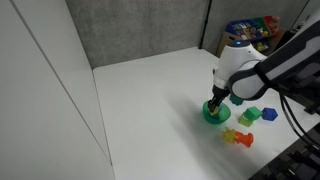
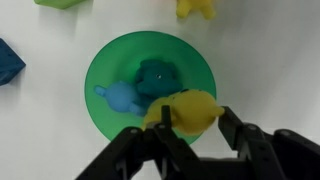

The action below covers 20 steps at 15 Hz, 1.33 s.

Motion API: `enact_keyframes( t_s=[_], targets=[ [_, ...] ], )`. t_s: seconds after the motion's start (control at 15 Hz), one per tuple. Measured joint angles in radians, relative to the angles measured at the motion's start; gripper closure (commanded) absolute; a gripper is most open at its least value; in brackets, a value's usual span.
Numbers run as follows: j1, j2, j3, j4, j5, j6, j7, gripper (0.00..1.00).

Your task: Put the blue and yellow animal toys into the bowl

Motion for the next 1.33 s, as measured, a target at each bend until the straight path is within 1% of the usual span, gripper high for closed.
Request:
enact_keyframes(
  t_s=[0.07,0.13,0.2,0.47,0.73,1.0,1.33],
  targets=[
    [0.000,0.001,0.000,0.001,0.000,0.000,0.000,0.08],
    [0.000,0.000,0.000,0.001,0.000,0.000,0.000,0.02],
    [0.000,-0.001,0.000,0.001,0.000,0.000,-0.001,0.00],
    [-0.005,-0.018,-0.003,-0.003,0.000,0.000,-0.002,0.00],
    [-0.035,-0.061,-0.019,-0.023,0.001,-0.030,0.000,0.00],
    [-0.095,-0.144,-0.021,-0.077,0.014,-0.115,-0.012,0.00],
    [-0.154,-0.292,-0.021,-0.194,0.028,-0.235,-0.031,0.00]
  ],
)
